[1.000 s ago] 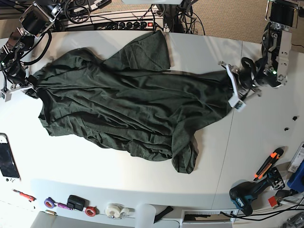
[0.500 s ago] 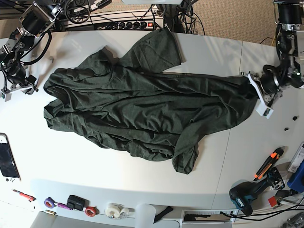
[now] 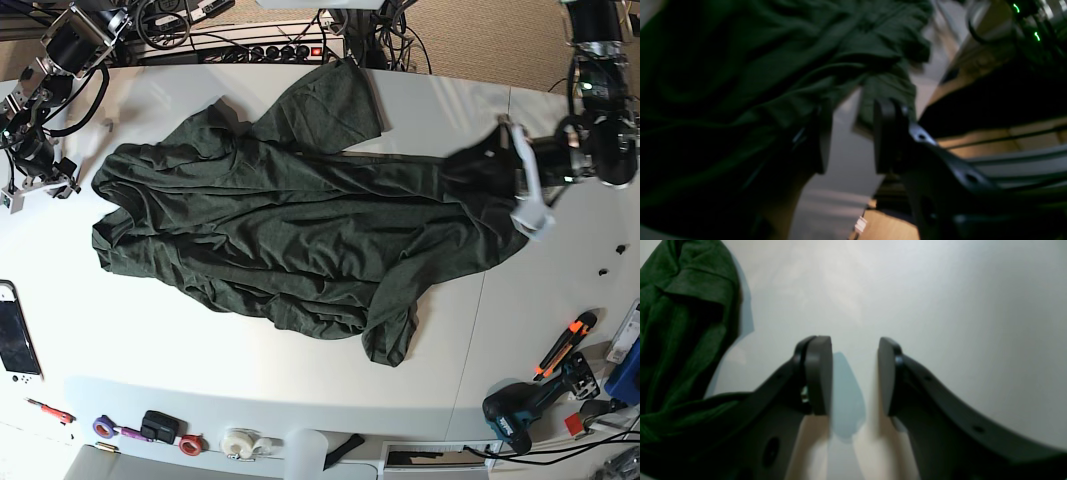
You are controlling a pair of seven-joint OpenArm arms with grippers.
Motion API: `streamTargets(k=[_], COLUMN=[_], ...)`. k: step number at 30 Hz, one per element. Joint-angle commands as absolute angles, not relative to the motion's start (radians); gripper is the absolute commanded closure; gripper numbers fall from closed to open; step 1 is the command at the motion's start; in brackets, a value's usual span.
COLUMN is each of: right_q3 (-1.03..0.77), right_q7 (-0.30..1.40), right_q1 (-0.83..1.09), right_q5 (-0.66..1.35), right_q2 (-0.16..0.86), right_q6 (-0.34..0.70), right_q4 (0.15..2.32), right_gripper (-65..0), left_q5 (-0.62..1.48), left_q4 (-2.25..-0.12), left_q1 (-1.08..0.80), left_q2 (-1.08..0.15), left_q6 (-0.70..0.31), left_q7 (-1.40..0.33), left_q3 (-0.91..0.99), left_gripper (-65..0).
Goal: Layout the t-shirt on the table in an organized manner, then fold the t-shirt properly
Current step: 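Grasp the shirt edge with the left gripper and drag it outward, then move the left gripper to the bunched fabric near the shirt's sleeve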
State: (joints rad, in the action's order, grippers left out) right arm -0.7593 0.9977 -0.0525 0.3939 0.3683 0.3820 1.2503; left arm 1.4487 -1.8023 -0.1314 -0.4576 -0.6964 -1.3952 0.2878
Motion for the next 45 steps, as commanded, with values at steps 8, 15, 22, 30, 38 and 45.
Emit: streamTargets(k=[8, 15, 22, 30, 38, 45], right_q3=[-0.761, -0.761, -0.761, -0.761, -0.761, -0.761], right_q7=[1.044, 1.043, 1.043, 1.042, 1.042, 1.042], right_q1=[-0.05, -0.05, -0.05, -0.05, -0.05, -0.05], right_q5=[0.376, 0.376, 0.376, 0.376, 0.377, 0.377], right_q2=[0.379, 0.379, 0.379, 0.379, 0.379, 0.379], right_q6=[0.374, 0.374, 0.374, 0.374, 0.374, 0.374], right_q4=[1.25, 1.25, 1.25, 1.25, 1.25, 1.25], right_gripper=[-23.6, -23.6, -23.6, -23.6, -23.6, -23.6], left_q5=[1.058, 0.557, 0.158, 0.042, -0.065, -0.06], left_q4=[-1.948, -1.956, -1.98, -1.98, -1.98, -1.979], left_q1=[-0.122, -0.119, -0.119, -0.118, -0.113, -0.114], left_q2=[-0.408, -0.407, -0.363, -0.304, -0.291, -0.291], left_q6=[-0.698, -0.565, -0.308, -0.193, -0.106, -0.076], left_q7=[-1.123, -0.872, -0.819, -0.814, -0.803, -0.804], left_q3=[-0.046, -0.424, -0.667, -0.842, -0.881, -0.881], left_gripper=[-21.9, -22.0, -22.0, -25.0, -25.0, -25.0])
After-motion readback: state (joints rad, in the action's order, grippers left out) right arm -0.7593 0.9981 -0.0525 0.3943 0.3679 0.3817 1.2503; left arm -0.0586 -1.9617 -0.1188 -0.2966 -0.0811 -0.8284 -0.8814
